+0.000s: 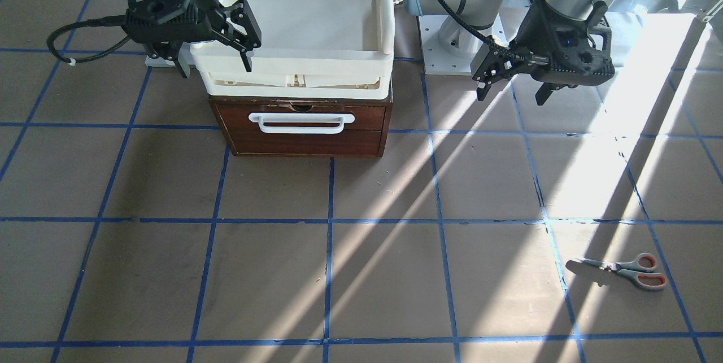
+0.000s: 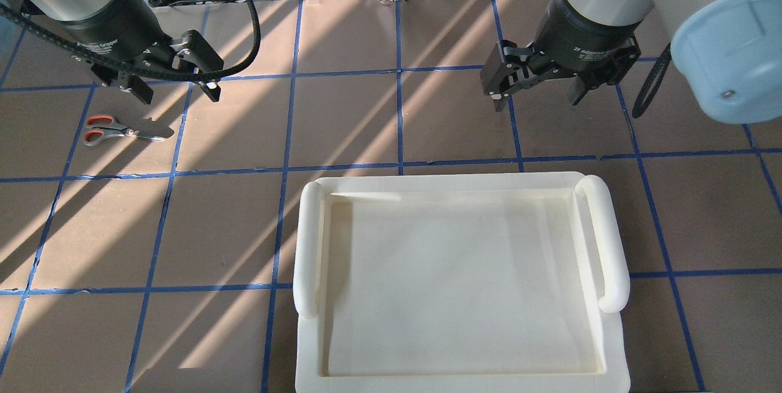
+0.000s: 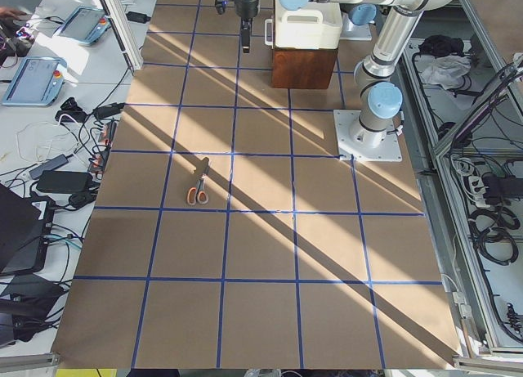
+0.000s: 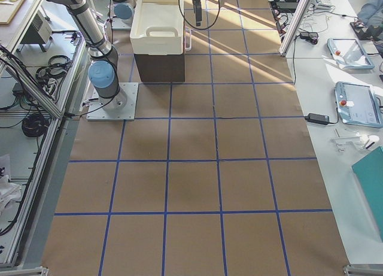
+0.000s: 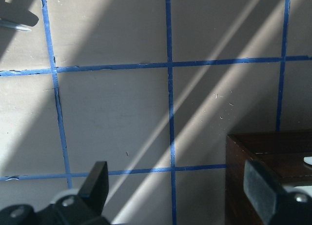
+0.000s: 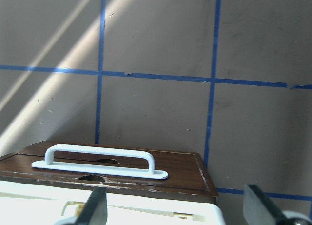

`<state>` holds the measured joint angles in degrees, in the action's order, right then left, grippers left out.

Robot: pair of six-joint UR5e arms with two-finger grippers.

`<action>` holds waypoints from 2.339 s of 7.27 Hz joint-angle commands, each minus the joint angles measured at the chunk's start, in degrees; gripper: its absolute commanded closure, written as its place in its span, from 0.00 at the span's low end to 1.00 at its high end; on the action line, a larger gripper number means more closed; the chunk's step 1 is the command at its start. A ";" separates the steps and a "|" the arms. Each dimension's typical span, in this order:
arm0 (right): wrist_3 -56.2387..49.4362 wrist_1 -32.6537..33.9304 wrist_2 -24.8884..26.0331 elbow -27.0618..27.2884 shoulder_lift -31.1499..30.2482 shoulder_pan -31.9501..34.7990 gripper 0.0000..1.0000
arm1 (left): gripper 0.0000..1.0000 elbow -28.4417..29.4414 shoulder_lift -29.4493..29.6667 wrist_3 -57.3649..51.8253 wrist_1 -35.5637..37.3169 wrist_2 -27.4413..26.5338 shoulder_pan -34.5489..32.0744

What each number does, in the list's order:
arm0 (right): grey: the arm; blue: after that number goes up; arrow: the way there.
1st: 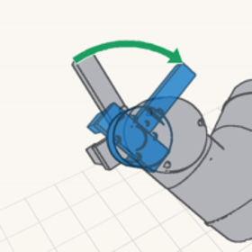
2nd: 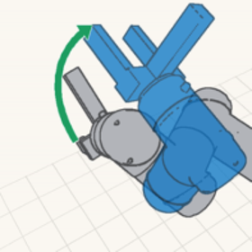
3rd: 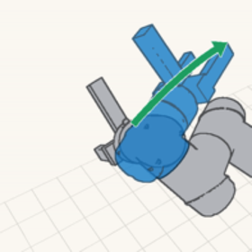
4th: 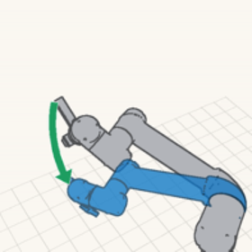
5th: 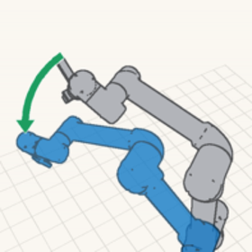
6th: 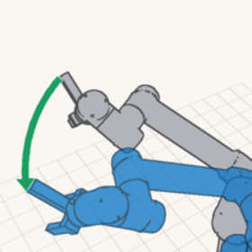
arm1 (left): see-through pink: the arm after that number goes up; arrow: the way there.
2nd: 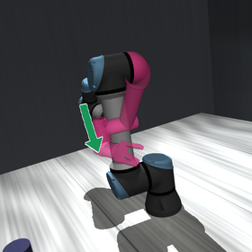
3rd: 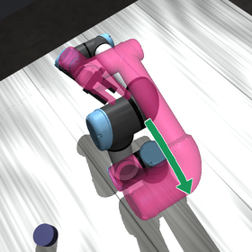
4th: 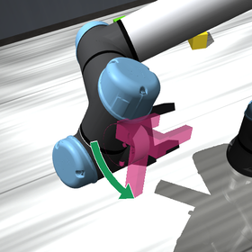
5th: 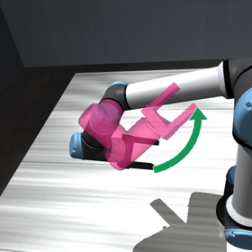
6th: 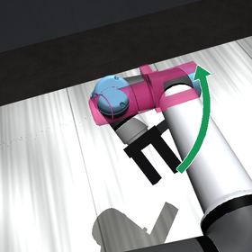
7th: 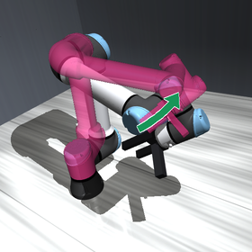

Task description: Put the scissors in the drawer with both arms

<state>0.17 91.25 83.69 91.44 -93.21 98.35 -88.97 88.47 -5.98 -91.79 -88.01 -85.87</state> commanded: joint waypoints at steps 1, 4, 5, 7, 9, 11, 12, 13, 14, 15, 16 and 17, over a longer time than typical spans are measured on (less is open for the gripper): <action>-11.08 1.56 -2.66 -0.21 5.91 5.35 0.00 | 0.00 -0.06 0.74 -1.22 0.12 -0.58 0.87; -48.74 2.53 -2.74 -1.08 13.30 5.63 0.00 | 0.00 -0.24 3.01 -26.27 2.31 -0.58 10.50; -58.86 2.18 -2.83 -2.13 15.58 5.63 0.00 | 0.00 -0.32 4.16 -32.54 4.50 -0.76 12.98; -71.40 2.09 -2.65 -2.32 19.28 5.80 0.00 | 0.00 -0.32 7.05 -45.98 7.39 -1.20 16.68; -73.46 2.26 2.40 -2.31 22.35 10.00 0.00 | 0.00 -0.41 10.74 -59.18 10.49 -2.59 19.50; -75.99 2.00 3.32 -2.23 23.42 11.34 0.01 | 0.00 -0.41 14.08 -75.15 15.11 -2.95 22.84; -76.62 2.00 3.85 -2.05 23.51 11.34 0.02 | 0.00 -0.41 16.45 -86.54 17.94 -2.87 23.63; -76.80 2.00 3.76 -2.05 23.60 11.34 0.04 | 0.00 -0.41 18.91 -94.92 21.62 -2.78 24.77; -78.81 2.44 3.76 -1.79 23.86 11.34 0.12 | 0.00 -0.41 21.11 -100.05 24.01 -2.87 24.96; -79.70 2.62 3.76 -1.70 23.95 11.34 0.13 | 0.00 -0.41 22.96 -103.85 25.25 -2.78 25.66; -79.88 2.96 3.76 -1.61 24.13 11.34 0.20 | 0.00 -0.32 25.15 -108.76 27.26 -2.61 26.45; -79.80 3.40 3.85 -1.70 24.65 11.34 0.26 | 0.02 -0.32 27.18 -113.59 31.46 -2.17 26.54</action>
<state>-79.45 94.19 87.48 89.74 -69.03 109.69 -89.33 113.13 -113.73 -64.30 -90.56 -59.75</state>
